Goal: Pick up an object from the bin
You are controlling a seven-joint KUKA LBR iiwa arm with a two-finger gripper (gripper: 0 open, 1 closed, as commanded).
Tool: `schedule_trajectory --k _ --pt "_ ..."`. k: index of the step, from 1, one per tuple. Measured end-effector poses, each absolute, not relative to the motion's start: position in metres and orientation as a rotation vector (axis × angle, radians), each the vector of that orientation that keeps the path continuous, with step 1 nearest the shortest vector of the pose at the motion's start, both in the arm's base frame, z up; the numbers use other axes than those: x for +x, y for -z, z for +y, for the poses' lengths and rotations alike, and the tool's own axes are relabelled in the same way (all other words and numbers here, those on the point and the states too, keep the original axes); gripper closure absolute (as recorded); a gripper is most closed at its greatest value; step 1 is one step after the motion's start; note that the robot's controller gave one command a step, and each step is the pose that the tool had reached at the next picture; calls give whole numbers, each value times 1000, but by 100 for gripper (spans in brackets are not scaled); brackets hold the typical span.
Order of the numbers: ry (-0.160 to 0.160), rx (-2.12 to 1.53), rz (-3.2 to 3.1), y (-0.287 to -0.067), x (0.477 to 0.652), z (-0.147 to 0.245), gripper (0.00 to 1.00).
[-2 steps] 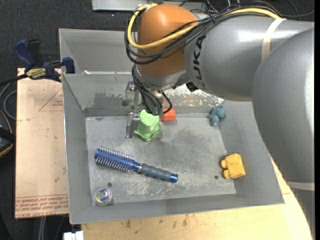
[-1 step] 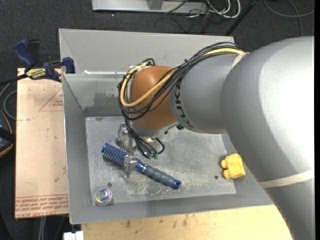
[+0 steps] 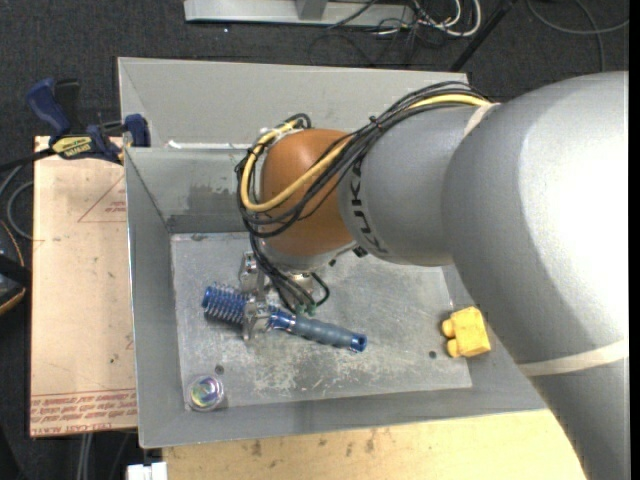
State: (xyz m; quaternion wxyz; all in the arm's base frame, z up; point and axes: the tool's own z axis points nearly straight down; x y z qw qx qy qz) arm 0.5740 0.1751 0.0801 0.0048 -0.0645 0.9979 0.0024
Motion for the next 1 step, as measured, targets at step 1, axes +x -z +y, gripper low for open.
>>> schedule_trajectory --k 1 --pt "-4 -288 3119 -215 579 177 100"
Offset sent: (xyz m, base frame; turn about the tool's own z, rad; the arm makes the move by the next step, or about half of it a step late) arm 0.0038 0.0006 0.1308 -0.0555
